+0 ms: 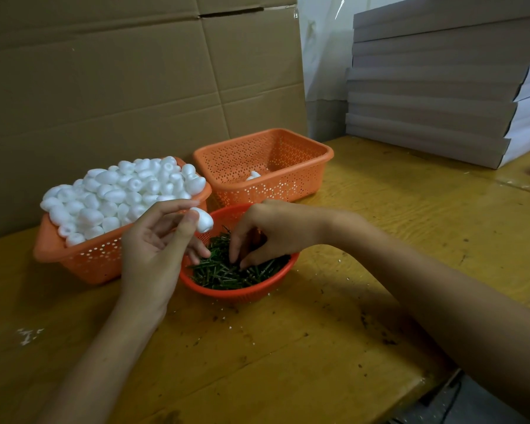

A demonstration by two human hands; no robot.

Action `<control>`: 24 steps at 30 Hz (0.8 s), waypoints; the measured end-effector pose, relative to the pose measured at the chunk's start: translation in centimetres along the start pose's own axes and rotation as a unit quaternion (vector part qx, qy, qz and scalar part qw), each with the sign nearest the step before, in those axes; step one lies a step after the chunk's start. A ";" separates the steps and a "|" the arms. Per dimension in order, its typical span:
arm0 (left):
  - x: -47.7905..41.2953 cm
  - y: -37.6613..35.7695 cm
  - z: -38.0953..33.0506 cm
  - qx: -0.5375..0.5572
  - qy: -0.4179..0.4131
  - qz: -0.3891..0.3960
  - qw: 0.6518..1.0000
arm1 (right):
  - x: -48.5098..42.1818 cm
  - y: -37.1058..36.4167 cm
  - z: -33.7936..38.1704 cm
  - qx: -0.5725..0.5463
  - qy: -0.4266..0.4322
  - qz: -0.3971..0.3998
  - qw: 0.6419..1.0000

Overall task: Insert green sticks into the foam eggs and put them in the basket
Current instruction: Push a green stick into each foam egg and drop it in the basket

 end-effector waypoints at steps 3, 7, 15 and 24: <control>-0.1 0.1 0.1 0.003 0.000 0.000 1.000 | 0.0 0.0 -0.2 -0.039 -0.001 0.011 0.999; -0.1 0.1 0.3 -0.002 0.001 -0.003 1.000 | -0.1 0.1 -0.2 -0.036 0.004 -0.008 0.999; -0.1 0.2 0.5 -0.006 0.000 -0.003 1.000 | 0.2 0.3 -0.3 0.038 0.002 -0.014 0.999; 0.0 0.0 0.4 -0.015 0.006 0.001 1.000 | 0.5 0.4 -0.7 0.002 -0.018 0.045 0.999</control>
Point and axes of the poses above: each hand's wrist, its own x-axis away from the middle knuckle, its own y-axis out of the back of the hand, z = x × y, the point moved 6 cm from there along -x, towards the middle knuckle, and after that the axes turned 3 degrees about -x, right-handed, at the moved point
